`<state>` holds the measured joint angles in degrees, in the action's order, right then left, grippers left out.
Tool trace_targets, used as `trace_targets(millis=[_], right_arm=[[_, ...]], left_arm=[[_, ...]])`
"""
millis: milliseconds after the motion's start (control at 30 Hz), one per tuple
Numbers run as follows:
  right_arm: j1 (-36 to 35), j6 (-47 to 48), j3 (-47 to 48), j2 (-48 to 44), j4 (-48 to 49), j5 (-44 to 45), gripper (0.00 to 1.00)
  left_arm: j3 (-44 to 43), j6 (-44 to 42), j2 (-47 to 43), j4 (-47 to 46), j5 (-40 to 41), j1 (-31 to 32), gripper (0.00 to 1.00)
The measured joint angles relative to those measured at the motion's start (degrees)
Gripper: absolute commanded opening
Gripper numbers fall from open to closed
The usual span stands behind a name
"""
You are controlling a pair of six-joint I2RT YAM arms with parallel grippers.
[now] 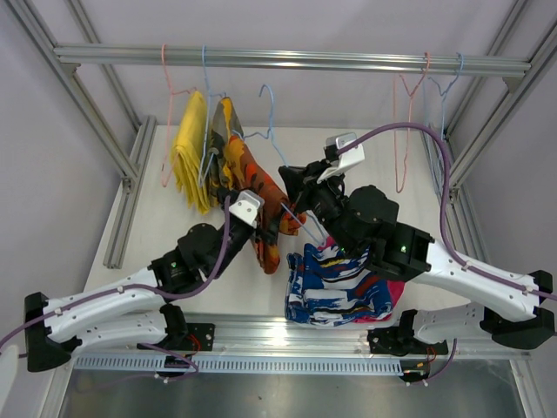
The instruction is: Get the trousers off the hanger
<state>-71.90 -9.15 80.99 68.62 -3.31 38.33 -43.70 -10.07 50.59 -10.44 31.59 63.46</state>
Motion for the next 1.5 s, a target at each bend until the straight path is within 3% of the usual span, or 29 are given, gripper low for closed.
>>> trace_targets(millis=[300,733,1133,1300,1400,1467,1500], right_arm=[[0.0,0.3,0.0,0.0,0.0,0.1,0.00],[-1.0,0.2,-0.5,-0.1,-0.2,0.1,0.00],[-1.1,0.2,-0.5,-1.2,-1.2,0.4,0.00],[-1.2,-0.4,-0.8,-1.3,-1.6,0.2,0.00],[-1.6,-1.4,-1.9,-1.4,-1.3,-0.2,0.00],[-2.0,-1.8,-2.9,-1.5,-0.7,-0.2,0.00],[-2.2,-1.8,-3.5,-1.6,-0.5,-0.1,0.00]], left_arm=[[1.3,0.2,-3.2,-0.2,-6.6,-0.2,0.99],[1.2,-0.1,0.4,1.7,-6.2,-0.2,0.98],[-1.0,-2.7,0.0,6.4,-6.5,-0.2,0.44],[-1.0,-3.1,0.0,6.9,-6.5,-0.2,0.43],[-1.1,-3.1,0.1,7.5,-6.3,-0.2,0.37],[-1.1,-3.0,0.2,8.1,-6.3,-0.2,0.25],[-1.1,-2.9,0.3,8.3,-6.3,-0.2,0.12]])
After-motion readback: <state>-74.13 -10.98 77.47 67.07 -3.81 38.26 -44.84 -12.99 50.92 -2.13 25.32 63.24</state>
